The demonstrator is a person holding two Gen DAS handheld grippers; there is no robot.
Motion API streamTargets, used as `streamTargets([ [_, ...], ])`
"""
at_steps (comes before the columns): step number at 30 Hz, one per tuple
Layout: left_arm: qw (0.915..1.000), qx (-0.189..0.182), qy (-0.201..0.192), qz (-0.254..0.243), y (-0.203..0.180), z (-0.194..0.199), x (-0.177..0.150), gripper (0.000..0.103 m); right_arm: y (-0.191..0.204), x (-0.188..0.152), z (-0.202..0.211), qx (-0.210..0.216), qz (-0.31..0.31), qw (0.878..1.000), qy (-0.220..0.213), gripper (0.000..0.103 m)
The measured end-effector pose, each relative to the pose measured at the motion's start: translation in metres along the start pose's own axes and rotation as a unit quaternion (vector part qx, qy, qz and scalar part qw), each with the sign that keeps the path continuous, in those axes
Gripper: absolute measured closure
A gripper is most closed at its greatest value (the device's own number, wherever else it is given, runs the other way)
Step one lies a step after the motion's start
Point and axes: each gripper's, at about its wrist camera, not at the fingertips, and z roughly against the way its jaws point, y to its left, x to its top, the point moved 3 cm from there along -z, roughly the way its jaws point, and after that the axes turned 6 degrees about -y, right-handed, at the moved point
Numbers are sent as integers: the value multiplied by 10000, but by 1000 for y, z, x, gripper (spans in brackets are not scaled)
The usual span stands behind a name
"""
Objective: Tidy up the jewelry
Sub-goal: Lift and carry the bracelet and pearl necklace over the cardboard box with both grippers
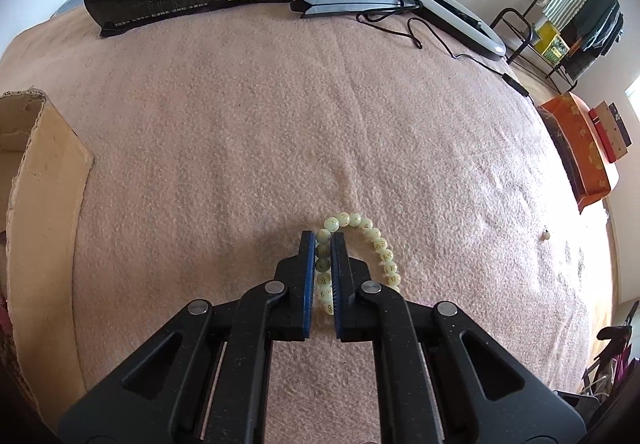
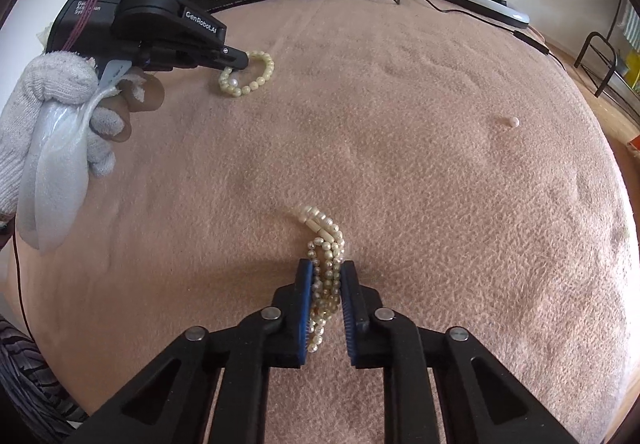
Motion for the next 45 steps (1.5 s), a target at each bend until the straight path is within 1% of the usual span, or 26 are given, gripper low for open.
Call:
streamTargets([
  [2,10000,-59,-46,-12,-3,6,0,98,-4,0,1,81,-128,9999,-7,97],
  [10,9996,-237,-128,-89,-14,29,-4,98,-4,6,5,215,-245,9994,-105,98],
  [25,9980,-560,-243,-167,-35,71,-21,98,-13,18,29,340,-457,9973,-460,98],
  [31,9975,-637,-296,-67,-31,89,-26,98,-16,22,43,326,-500,9962,-631,98],
  [38,9970,-636,-426,-54,-26,112,-31,98,-25,29,58,353,-607,9945,-781,98],
  [45,9967,-591,-556,18,-14,135,-33,98,-25,37,73,314,-549,9934,-955,98],
])
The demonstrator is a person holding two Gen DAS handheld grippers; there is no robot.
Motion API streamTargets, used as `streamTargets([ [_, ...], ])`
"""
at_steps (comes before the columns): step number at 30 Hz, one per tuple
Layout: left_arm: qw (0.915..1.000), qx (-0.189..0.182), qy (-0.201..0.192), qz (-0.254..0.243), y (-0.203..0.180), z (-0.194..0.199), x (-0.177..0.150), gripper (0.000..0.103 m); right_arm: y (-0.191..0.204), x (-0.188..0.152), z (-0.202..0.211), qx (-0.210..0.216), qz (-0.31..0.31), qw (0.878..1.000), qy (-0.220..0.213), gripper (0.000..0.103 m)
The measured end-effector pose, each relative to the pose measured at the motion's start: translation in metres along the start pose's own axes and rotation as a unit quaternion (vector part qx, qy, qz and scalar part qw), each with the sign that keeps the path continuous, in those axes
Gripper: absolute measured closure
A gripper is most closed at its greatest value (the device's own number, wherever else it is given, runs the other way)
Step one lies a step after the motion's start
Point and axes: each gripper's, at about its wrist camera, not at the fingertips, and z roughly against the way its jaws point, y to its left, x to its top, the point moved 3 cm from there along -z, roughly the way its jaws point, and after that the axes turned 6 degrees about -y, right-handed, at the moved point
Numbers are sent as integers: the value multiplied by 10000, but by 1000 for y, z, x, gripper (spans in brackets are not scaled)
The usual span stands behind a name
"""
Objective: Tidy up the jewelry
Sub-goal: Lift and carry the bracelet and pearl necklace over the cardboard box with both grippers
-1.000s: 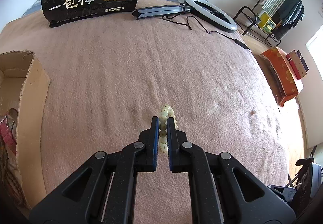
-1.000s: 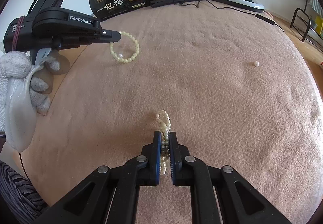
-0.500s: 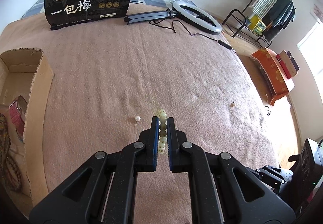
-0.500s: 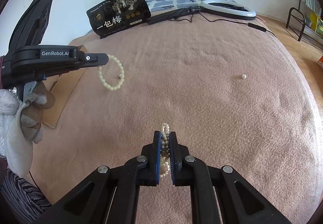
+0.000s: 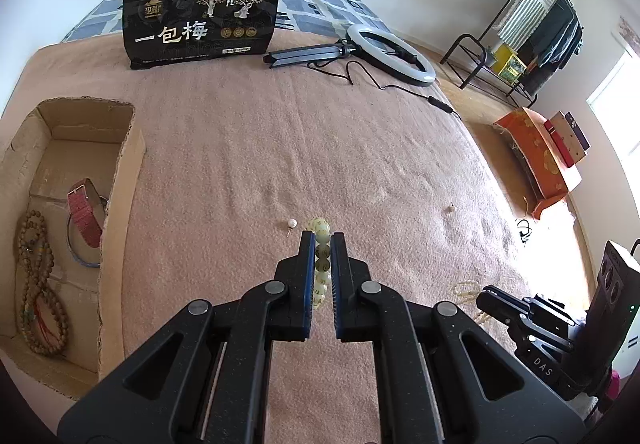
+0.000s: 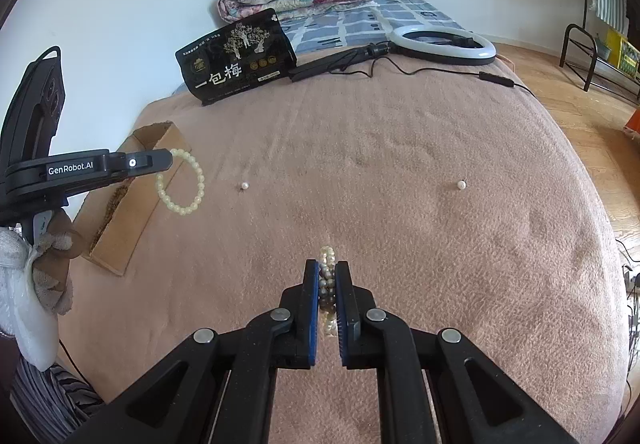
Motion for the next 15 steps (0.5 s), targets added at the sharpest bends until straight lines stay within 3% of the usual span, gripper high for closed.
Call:
streamTargets([
  [15,9977,355,-563,148,44,64,8,98,47,37,14,377,372,9982,-296,98],
])
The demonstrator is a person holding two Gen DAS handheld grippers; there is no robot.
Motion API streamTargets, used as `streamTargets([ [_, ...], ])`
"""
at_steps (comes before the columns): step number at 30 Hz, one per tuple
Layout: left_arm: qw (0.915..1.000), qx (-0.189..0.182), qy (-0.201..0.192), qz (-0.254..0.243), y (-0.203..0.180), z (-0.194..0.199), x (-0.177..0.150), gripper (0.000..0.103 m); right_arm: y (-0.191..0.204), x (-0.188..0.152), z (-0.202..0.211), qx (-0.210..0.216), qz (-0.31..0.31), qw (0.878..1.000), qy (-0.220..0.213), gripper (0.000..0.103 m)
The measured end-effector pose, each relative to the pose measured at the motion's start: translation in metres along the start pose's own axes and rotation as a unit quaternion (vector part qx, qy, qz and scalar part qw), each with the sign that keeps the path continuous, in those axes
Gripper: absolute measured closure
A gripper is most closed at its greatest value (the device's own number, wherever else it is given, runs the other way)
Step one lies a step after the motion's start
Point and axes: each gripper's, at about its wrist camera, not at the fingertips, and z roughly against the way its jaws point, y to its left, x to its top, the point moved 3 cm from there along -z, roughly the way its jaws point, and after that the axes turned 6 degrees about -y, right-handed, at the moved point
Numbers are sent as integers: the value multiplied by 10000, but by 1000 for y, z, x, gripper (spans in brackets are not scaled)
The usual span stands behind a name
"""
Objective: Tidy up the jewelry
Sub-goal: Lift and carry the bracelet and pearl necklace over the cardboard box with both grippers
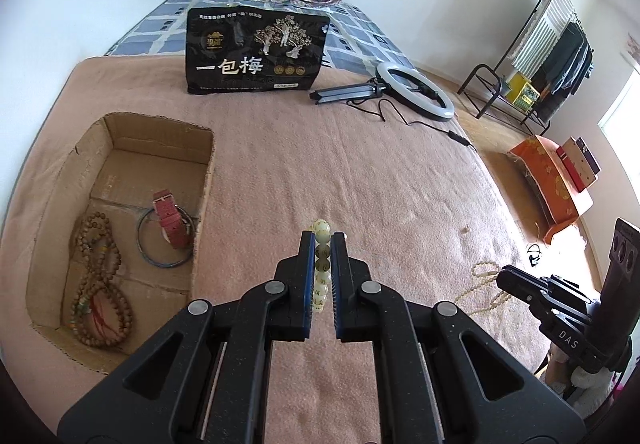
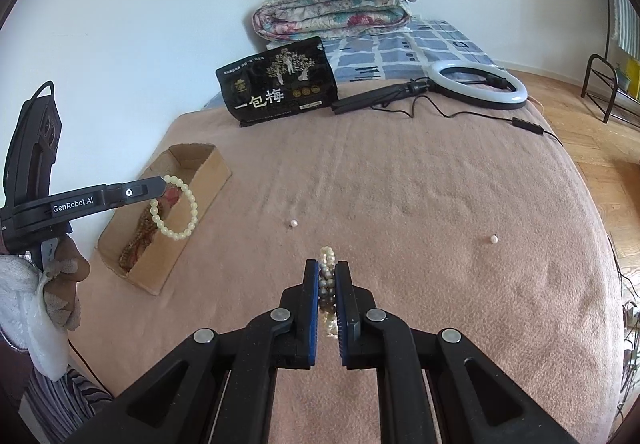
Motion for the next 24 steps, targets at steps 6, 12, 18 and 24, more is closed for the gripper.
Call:
streamTargets([
  [6,9996,165,-172,148,30,21,6,98,33,19,-5,264,236,9993,-92,98],
  [12,9986,317,-284,303,62,37,6,98,68,34,-13,587,451,9972,-132,98],
  [18,9972,439,-358,478,89,47,6,98,108,48,-24,879,761,9931,-141,98],
  [24,9957,504,-389,671,110,54,1,98,146,63,-38,1139,1014,9882,-170,98],
])
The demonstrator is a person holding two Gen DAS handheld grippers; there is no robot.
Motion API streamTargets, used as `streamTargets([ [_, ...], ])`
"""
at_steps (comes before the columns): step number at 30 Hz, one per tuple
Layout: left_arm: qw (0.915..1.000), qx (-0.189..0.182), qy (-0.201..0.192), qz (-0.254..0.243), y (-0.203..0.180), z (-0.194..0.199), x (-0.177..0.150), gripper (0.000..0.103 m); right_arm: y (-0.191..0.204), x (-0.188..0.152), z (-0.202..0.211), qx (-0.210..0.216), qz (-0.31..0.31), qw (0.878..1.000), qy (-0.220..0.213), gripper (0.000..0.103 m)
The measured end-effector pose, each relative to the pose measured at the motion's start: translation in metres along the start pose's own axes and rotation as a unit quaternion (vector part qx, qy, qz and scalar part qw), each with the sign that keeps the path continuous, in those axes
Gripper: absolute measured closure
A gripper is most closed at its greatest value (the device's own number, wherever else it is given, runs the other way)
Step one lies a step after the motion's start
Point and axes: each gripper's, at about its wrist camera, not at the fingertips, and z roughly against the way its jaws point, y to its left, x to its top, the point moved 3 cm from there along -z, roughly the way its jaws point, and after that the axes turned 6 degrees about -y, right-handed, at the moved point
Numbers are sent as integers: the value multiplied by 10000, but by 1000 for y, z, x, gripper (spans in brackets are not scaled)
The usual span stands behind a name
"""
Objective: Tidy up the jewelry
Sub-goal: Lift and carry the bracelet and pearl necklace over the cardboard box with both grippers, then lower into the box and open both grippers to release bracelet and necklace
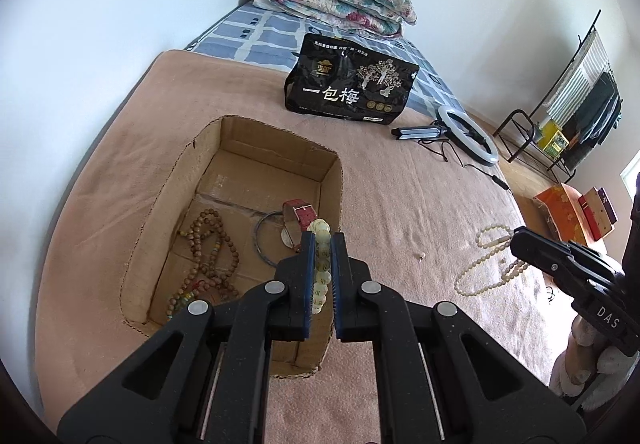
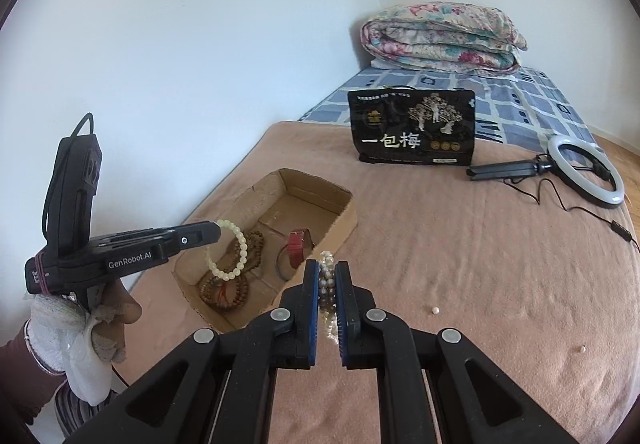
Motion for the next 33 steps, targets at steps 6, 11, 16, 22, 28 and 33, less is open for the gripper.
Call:
streamTargets([
  [6,9999,36,66,75,15,1,-8,98,25,15,-28,241,191,9995,60,98],
  [11,9999,42,111,89,20,0,-14,98,38,27,-52,383,274,9988,129,98],
  [16,9998,4,173,119,23,-2,-20,98,50,36,-74,497,324,9980,209,98],
  [22,9997,37,223,97,25,-9,-28,98,54,44,-103,615,240,9972,346,98],
  [28,9996,84,251,83,29,-12,-30,98,55,43,-127,628,202,9966,487,98],
  [33,9994,213,288,12,32,-14,-32,98,57,44,-143,615,213,9962,575,98],
])
